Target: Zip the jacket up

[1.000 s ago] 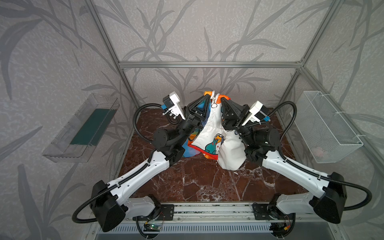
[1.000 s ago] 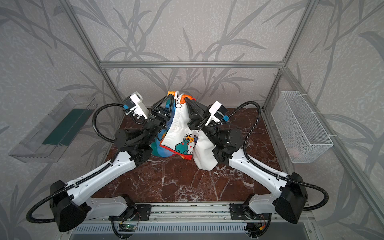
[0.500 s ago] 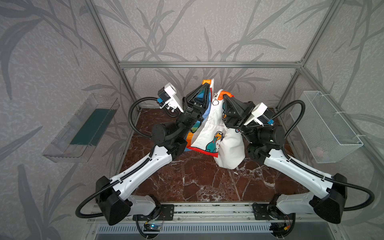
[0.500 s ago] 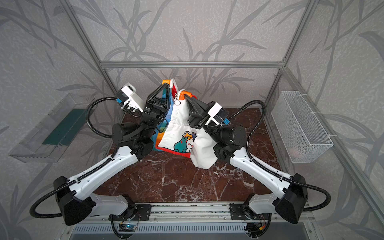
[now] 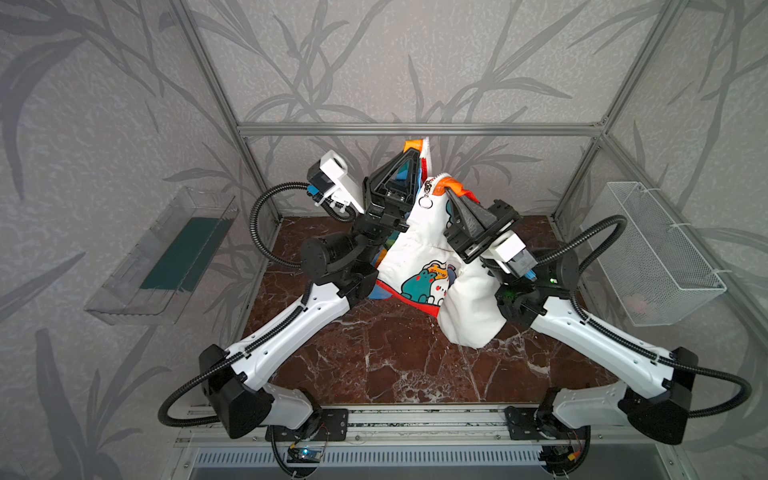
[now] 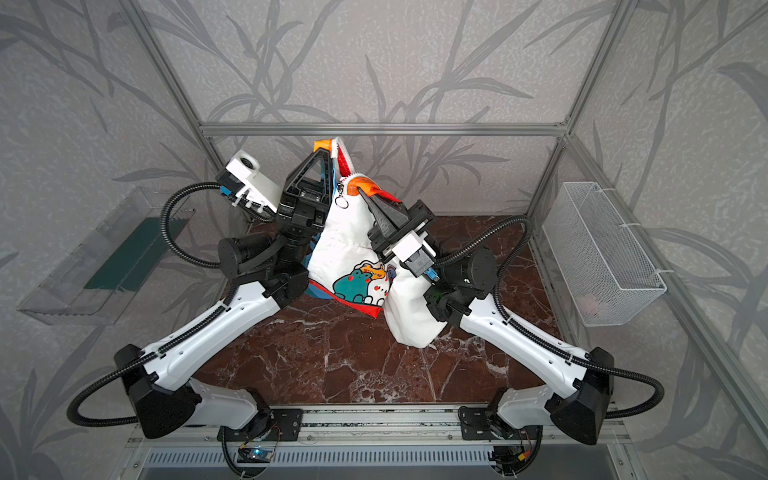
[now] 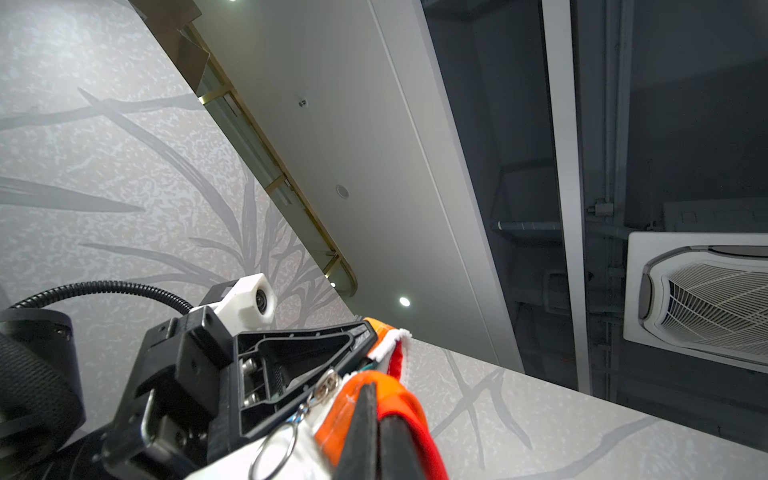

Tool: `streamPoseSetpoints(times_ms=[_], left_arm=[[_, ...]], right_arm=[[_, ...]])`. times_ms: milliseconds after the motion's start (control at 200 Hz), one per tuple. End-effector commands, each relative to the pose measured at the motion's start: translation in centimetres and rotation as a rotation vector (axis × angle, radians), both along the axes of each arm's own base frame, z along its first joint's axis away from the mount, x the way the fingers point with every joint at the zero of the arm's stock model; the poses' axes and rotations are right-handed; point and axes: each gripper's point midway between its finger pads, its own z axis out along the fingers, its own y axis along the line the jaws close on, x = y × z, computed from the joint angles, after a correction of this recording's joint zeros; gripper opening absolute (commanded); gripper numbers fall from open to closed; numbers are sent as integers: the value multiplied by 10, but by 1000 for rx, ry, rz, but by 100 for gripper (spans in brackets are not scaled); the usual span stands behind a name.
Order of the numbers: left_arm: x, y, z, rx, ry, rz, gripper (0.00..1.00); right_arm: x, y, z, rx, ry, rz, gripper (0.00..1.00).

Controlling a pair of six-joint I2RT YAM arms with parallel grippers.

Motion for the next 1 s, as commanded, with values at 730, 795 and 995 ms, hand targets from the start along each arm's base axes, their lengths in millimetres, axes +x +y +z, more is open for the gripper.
streamPoseSetpoints(times_ms=[730,795,995], left_arm=[[18,0,-13,-23,66,9,0],[13,6,-6,-38,61,16,0],[5,15,13,-28,83,36,0]], right_arm=[[21,-58,34,392,226,552,0],[20,-56,33,374,209,526,0],[19,-50,30,327,181,497,0]])
